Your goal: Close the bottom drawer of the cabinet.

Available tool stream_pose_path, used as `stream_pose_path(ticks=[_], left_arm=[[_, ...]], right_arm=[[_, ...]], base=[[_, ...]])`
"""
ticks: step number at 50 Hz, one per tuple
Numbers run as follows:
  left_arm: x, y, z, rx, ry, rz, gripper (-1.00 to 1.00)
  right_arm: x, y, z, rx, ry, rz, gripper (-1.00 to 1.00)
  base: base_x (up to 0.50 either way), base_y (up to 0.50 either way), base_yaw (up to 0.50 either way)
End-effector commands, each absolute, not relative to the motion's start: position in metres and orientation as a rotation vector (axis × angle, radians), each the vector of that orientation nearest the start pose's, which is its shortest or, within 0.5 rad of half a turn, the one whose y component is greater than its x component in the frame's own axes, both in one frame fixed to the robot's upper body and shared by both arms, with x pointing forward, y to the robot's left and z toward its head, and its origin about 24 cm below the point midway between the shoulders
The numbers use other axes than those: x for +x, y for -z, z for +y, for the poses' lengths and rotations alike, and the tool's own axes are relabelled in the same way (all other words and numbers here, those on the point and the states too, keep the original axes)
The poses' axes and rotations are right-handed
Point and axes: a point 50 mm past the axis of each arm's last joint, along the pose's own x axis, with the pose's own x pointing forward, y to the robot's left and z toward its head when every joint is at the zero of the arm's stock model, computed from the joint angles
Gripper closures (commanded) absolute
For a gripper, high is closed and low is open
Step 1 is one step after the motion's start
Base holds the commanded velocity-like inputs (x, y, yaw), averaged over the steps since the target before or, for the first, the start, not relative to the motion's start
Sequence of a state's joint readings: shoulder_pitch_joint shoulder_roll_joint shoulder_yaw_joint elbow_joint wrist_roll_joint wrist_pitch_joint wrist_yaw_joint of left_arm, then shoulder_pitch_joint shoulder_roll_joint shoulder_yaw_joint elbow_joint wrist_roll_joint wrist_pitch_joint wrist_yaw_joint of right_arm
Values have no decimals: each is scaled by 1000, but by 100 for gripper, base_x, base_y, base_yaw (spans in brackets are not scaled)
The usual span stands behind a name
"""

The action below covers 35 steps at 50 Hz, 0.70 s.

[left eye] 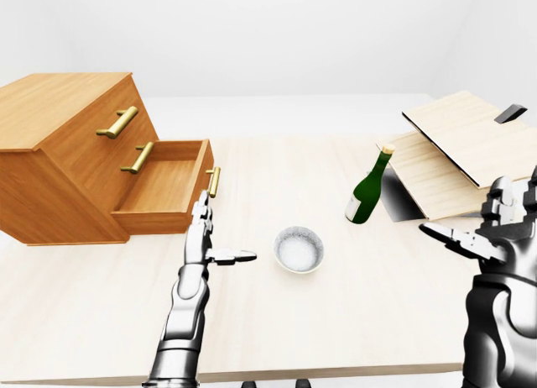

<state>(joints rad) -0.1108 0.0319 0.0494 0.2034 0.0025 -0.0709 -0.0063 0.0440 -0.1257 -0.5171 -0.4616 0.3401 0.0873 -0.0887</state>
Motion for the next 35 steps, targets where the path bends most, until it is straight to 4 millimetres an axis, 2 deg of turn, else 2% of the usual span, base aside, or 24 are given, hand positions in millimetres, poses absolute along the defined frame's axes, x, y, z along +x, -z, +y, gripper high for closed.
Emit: stream_pose_path(ticks=[1,4,6,11,12,18,29,31,35], left_arm=[[327,-37,166,52,-63,68,-100],[341,-43,166,68,-69,79,-100],[347,-57,164,75,-67,29,-100],[361,-75,164,79,-63,14,-100],[370,-76,163,64,-50,31,-100],[382,-59,166,61,-50,195,-100],[377,-42,168,72,-46,280,-100],[371,-32,169,78,-50,311,-100],[370,-29,170,77,-52,319,-100]], right_arm=[[196,-148,-279,120,489,-439,-100],[197,-147,-279,120,485,-432,-100],[198,-147,-280,115,487,-432,-100],[199,-146,-279,109,481,-425,-100],[199,-146,-279,108,479,-428,-100],[200,-146,-279,106,476,-426,-100],[201,-146,-278,105,474,-423,-100],[201,-145,-278,105,475,-422,-100],[200,-147,-278,104,475,-429,-100]], base=[[0,0,0],[0,0,0],[0,0,0],[0,0,0],[0,0,0],[0,0,0],[0,0,0],[0,0,0],[0,0,0]])
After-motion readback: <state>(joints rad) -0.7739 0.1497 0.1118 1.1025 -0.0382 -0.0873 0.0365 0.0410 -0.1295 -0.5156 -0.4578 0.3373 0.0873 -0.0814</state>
